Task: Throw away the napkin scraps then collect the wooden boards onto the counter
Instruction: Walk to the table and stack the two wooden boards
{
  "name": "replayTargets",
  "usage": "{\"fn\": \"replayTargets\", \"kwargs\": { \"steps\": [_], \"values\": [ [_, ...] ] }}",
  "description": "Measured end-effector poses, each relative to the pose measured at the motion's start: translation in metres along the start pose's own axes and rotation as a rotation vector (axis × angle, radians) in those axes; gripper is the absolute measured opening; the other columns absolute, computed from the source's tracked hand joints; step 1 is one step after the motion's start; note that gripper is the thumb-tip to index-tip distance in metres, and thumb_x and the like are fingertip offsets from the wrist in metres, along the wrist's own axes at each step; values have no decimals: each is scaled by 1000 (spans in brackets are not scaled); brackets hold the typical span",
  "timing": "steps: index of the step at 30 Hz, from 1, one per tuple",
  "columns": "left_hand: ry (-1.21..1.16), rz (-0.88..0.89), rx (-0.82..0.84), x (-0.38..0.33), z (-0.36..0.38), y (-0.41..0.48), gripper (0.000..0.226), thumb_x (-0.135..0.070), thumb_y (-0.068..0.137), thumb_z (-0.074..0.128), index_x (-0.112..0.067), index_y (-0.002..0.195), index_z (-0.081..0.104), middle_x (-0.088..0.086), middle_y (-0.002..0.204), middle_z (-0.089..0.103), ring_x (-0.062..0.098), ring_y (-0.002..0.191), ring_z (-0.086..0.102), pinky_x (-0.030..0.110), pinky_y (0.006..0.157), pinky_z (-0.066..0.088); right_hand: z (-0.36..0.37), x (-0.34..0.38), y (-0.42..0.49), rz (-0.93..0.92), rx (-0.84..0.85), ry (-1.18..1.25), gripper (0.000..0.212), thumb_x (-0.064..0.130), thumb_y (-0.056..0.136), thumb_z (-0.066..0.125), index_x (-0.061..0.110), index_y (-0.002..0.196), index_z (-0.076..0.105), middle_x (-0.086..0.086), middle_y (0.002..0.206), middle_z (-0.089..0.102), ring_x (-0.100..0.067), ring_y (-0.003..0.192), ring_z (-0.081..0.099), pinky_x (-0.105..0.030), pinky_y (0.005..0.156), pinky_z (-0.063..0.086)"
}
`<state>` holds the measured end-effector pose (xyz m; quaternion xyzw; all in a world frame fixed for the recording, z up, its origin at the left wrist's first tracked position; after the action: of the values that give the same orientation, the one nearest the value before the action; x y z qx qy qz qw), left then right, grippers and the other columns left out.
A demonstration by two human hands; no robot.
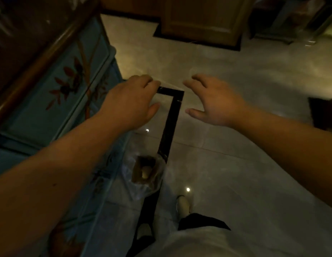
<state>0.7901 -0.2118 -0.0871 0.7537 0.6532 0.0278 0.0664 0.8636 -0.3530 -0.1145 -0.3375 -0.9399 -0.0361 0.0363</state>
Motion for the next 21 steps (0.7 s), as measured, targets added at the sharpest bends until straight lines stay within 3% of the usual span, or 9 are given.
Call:
{"fn": "replayTargets", "kwargs": {
  "steps": [5,11,21],
  "values": [
    [-40,202,-61,-52,-34,-12,54,-37,86,57,-7,130,49,19,128,55,38,111,54,48,80,51,-39,9,-75,244,-67,-41,77,53,85,59,24,148,26,-12,155,30,-31,137,34,-44,107,35],
    [-63,453,-82,-128,-63,-34,55,-40,88,54,-10,133,47,15,133,53,32,116,52,42,91,46,-73,15,-176,510,-116,-108,76,56,83,57,24,147,28,-13,153,32,-34,136,36,-49,104,38],
    [-93,925,-128,-353,-111,-70,55,-45,90,48,-17,136,41,6,138,49,24,122,48,38,93,46,-138,10,-421,988,-175,-251,78,57,84,55,27,148,23,-8,156,28,-28,140,31,-45,109,33]
  ]
}}
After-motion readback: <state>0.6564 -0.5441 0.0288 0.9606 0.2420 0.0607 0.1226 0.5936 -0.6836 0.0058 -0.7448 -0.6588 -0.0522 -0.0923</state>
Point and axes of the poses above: each hand's wrist, its own y-axis towards the middle knuckle, its own z-axis out of the palm, x = y × z, the point moved 8 cm from there along y, towards the middle knuckle
